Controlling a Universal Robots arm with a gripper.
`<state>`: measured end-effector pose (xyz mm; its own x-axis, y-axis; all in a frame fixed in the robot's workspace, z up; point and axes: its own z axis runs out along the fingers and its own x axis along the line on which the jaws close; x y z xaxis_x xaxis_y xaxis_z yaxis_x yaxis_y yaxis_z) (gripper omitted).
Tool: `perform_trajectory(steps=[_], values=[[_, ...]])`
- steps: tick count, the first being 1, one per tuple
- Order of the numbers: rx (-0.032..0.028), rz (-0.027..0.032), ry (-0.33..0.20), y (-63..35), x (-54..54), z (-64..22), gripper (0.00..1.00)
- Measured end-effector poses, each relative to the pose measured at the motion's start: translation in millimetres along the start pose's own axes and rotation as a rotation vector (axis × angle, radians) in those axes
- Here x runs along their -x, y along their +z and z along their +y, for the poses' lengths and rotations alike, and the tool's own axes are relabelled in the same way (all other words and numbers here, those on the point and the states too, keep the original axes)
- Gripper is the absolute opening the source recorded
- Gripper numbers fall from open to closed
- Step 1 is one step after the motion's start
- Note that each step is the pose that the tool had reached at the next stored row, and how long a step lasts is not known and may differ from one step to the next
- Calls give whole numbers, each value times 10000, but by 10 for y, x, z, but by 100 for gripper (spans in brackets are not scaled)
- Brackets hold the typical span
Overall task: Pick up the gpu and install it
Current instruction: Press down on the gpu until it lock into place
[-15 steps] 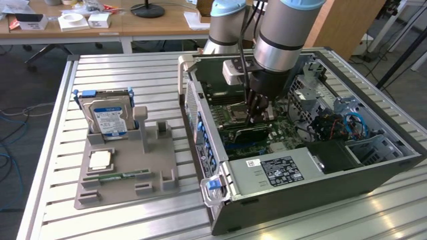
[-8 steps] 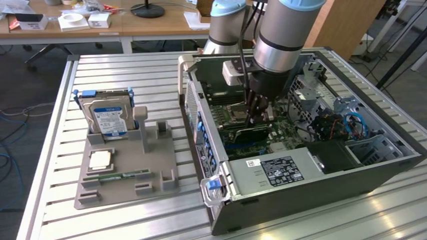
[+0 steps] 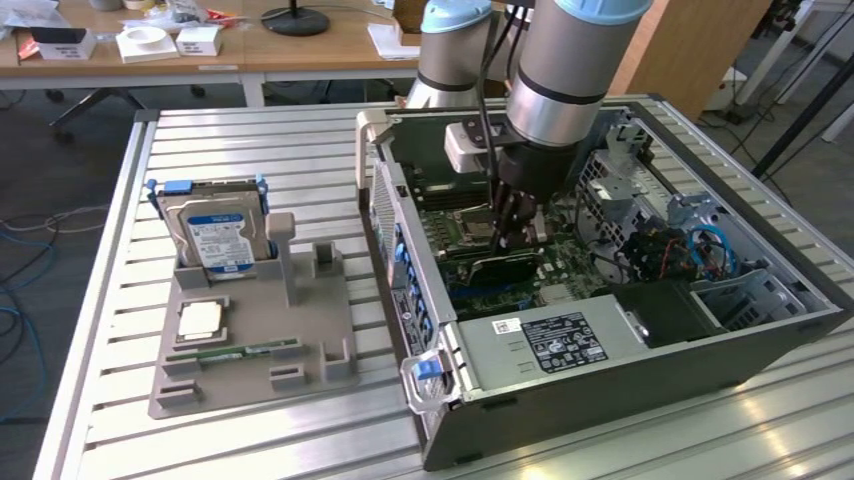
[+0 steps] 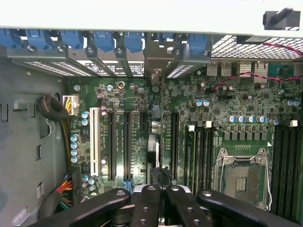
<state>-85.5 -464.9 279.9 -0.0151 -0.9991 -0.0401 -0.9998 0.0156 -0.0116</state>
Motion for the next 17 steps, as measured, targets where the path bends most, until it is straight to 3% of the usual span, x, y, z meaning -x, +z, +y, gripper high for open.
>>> perform_trajectory(steps=[17], values=[[0,1,1,22,20,2,10]])
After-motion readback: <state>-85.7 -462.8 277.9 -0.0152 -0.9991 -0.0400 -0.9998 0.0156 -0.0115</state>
